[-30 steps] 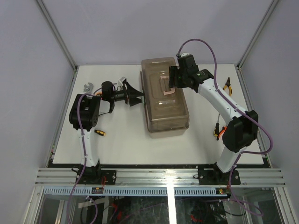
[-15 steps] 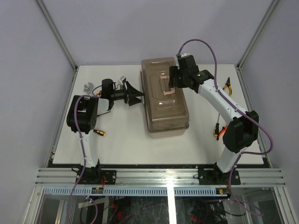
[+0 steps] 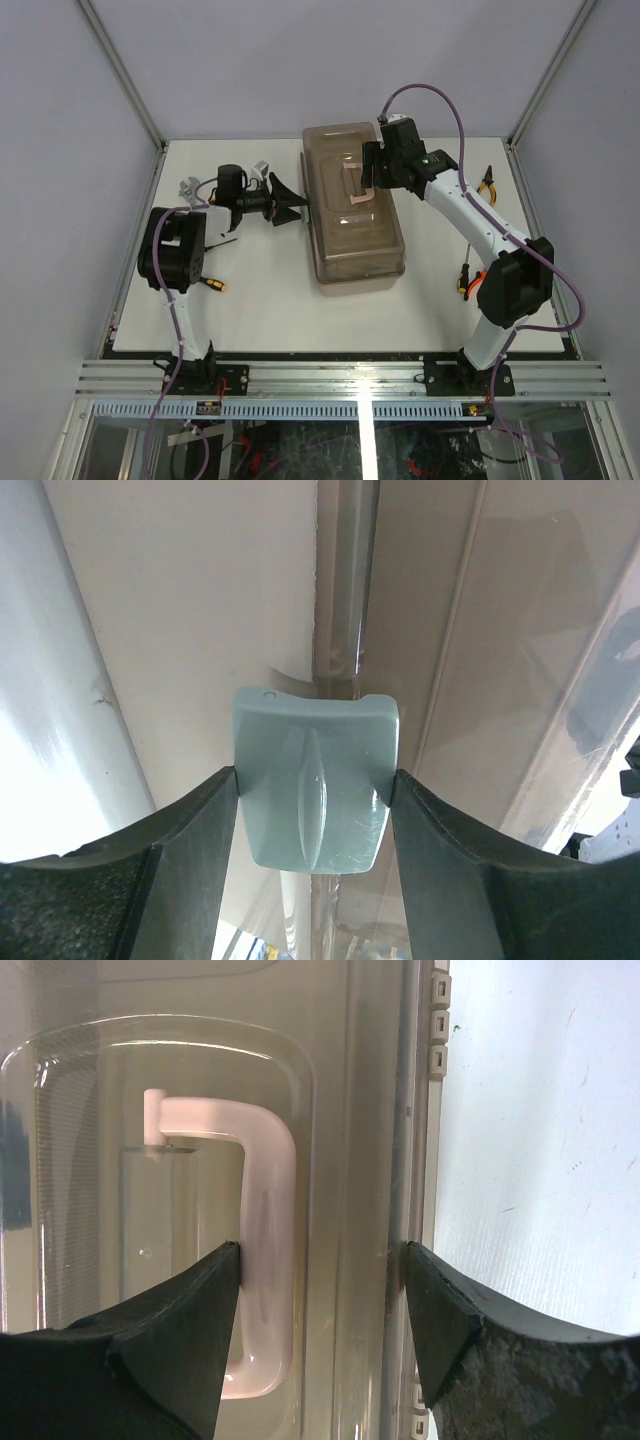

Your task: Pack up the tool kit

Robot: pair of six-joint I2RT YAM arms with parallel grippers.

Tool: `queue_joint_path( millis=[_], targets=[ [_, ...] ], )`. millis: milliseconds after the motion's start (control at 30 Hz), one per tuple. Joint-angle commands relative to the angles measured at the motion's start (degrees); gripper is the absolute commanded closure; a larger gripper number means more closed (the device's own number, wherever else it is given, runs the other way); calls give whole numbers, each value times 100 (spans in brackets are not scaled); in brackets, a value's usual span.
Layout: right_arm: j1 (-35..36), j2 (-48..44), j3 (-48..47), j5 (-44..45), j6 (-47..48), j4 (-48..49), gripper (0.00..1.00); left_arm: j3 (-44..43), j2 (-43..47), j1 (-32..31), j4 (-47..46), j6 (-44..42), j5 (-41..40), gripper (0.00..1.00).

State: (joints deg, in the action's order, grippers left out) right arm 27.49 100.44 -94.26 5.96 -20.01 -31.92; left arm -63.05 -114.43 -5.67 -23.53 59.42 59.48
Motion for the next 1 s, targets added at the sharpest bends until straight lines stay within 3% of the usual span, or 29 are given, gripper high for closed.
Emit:
queue_joint_path(
  millis=[0, 200, 500, 600, 733, 967],
  targets=[
    [494, 576, 479, -951, -108, -1201, 38, -6, 28, -517, 841, -461, -299, 100],
    [488, 573, 498, -956, -104, -1194, 38, 198, 191, -522, 214, 52, -197, 100],
    [492, 504, 546, -939, -105, -1252, 38, 1046, -70, -505, -4091, 2762, 92, 100],
    [489, 494, 553, -940, -116, -1255, 38, 1111, -215, -480, -5133, 3407, 95, 100],
    [495, 485, 570, -930, -142, -1261, 38, 949, -96, -481, -4339, 3007, 158, 100],
    [495, 489, 596, -938, -151, -1233, 38, 509, 511, -483, -810, 920, -145, 100]
  ],
)
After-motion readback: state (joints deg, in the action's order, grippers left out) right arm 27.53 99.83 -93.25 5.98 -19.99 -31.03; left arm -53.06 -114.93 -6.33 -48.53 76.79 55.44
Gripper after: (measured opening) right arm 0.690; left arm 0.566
